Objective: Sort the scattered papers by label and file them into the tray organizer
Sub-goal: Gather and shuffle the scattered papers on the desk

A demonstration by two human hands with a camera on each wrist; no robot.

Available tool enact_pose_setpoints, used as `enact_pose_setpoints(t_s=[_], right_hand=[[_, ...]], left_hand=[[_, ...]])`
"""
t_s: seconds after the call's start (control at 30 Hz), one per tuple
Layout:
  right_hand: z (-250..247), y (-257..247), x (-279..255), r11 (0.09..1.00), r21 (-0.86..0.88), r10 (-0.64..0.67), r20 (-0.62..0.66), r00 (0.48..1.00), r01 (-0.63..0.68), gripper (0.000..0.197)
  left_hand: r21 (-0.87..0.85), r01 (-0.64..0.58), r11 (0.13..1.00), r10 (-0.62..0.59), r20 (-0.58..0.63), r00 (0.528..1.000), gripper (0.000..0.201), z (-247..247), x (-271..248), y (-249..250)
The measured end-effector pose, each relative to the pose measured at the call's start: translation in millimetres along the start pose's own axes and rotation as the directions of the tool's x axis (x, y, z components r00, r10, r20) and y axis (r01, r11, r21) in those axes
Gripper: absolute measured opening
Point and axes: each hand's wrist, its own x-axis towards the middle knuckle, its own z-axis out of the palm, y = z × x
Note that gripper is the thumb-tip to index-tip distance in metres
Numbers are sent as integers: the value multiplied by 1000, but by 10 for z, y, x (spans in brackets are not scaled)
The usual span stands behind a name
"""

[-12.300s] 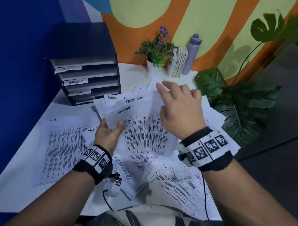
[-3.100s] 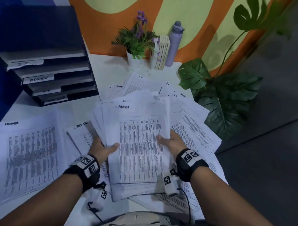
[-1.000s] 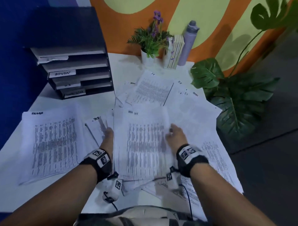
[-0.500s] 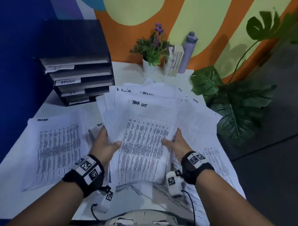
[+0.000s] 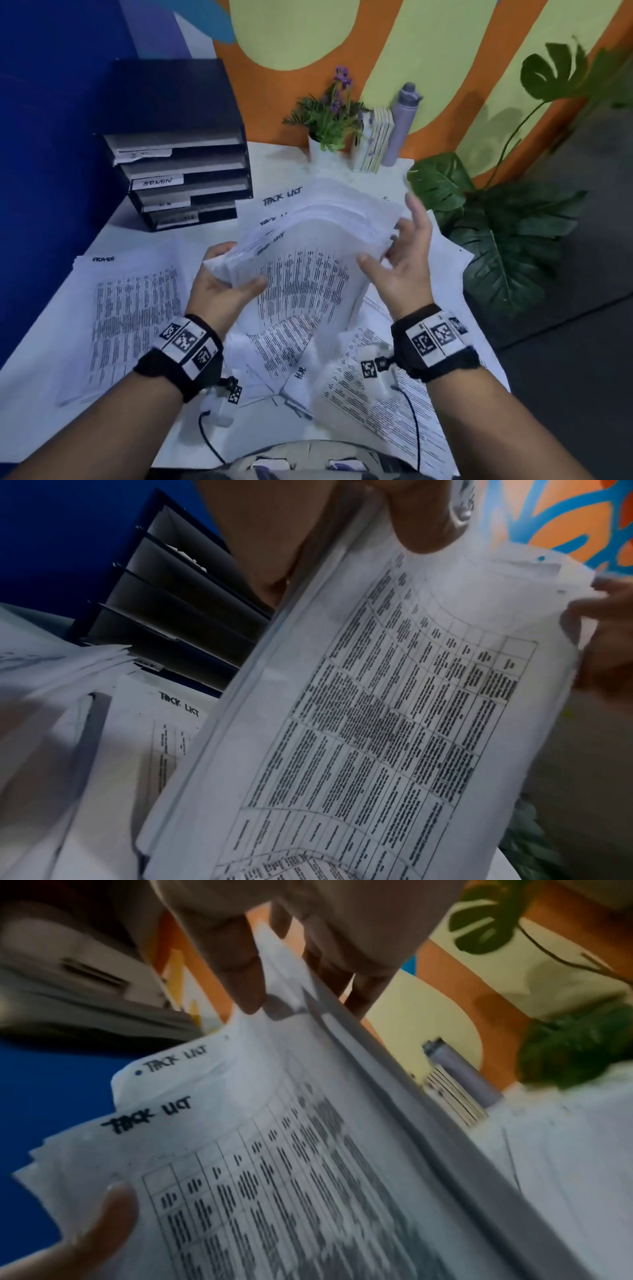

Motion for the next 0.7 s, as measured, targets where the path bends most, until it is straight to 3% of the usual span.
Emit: enact_pose_setpoints(t_s=[0.07,0.1,0.17,0.2,0.23,0.3,0.47,0.53,0.6,0.63,0.7], right_hand=[[-5,-182,94,966,-165,-185,94,978,199,87],[3,-278,145,887,-339,-266,180,947,313,81],[71,-488,209,539,-685,-323,369,871,490,74],[126,-574,211,384,-766,-307,421,854,516,76],[190,-632,212,281,-803,-282,454,845,525,79],[338,-701,195,187,-812,-236,508,828,552,86],[630,-551,172,133,-726,-104,666,738,674,80],[730,-453,134,146,-690,-106,702,704,709,74],[788,-385,116,167,-656,-157,719,677,736,75],[782,-362,125,198,-658,-196,699,688,726,79],[698,-310,166,317,-727,-286,540,792,610,93]], left_hand=[[-59,-19,998,18,-5,1000,54,11,24,-29],[-81,-22,996,20,-17,1000,48,50,3,14],[-55,-43,998,39,-68,997,28,81,8,56],[-43,-42,998,38,-81,996,20,80,17,56],[-47,-36,998,31,-106,994,16,79,14,64],[-69,-17,997,10,-107,994,14,43,58,6],[-42,-49,998,46,-67,997,11,13,92,-48],[-24,-55,998,53,-82,995,19,25,111,-56],[-31,-40,999,37,-99,994,11,37,145,-92],[-40,-29,999,24,-121,992,7,37,158,-102],[-61,-24,998,14,-167,986,28,29,160,-90]])
